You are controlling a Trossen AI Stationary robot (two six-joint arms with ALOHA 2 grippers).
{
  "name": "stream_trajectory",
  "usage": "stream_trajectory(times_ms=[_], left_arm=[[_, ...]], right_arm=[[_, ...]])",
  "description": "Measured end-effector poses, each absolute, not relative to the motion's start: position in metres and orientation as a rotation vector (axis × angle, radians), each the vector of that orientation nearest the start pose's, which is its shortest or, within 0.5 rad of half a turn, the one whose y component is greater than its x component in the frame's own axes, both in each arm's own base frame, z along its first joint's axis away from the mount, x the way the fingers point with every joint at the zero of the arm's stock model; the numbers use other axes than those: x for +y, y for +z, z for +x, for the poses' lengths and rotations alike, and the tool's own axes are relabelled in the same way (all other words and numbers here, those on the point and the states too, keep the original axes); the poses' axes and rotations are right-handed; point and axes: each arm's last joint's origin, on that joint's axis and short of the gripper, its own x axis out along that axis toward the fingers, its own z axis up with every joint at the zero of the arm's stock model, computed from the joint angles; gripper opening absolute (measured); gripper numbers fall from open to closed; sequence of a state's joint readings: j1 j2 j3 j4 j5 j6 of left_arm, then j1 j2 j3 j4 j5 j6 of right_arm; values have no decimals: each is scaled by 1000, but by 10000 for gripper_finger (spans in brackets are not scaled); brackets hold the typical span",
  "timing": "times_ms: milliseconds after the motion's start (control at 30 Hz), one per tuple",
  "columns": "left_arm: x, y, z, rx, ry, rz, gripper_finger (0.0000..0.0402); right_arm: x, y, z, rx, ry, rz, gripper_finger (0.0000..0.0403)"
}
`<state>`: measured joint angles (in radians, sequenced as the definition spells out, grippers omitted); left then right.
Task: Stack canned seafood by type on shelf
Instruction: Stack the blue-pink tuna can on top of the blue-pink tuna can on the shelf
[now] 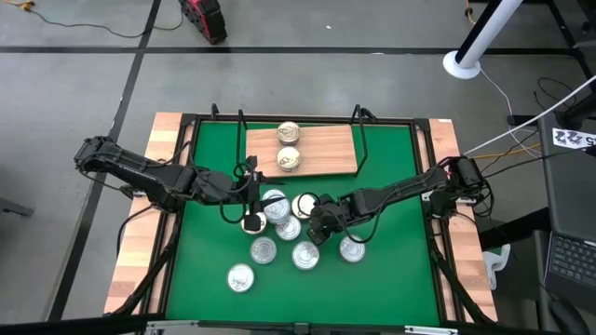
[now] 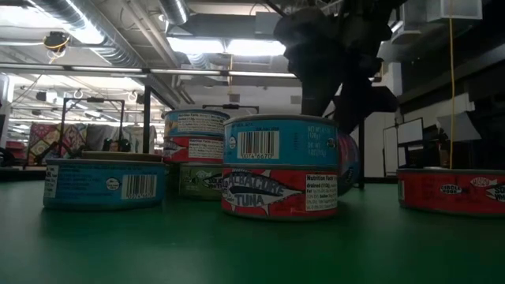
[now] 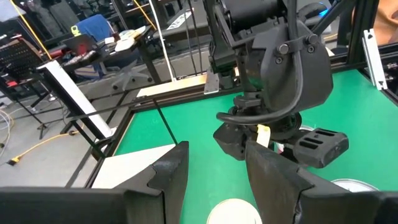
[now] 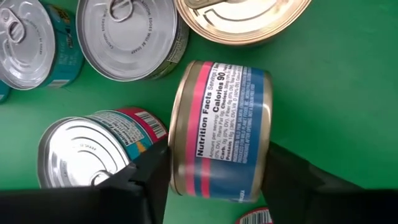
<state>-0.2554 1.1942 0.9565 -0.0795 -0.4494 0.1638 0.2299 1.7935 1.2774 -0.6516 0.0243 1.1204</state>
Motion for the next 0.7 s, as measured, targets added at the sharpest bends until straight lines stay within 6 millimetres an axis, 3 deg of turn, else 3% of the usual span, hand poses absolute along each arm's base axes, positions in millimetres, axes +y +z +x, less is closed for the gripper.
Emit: stream_trajectory(times_ms=[67,367,700], left_arm=[[-55,320,259,314,168,272,155],[-55,320,259,316,164,300,155],[-53,329,253,280,160,356,155]], right_arm=[[80,203,350,1125,-464,843,179],[59,209,350,1164,-407,893,187],[13,258,336,1031,-288,962,186]])
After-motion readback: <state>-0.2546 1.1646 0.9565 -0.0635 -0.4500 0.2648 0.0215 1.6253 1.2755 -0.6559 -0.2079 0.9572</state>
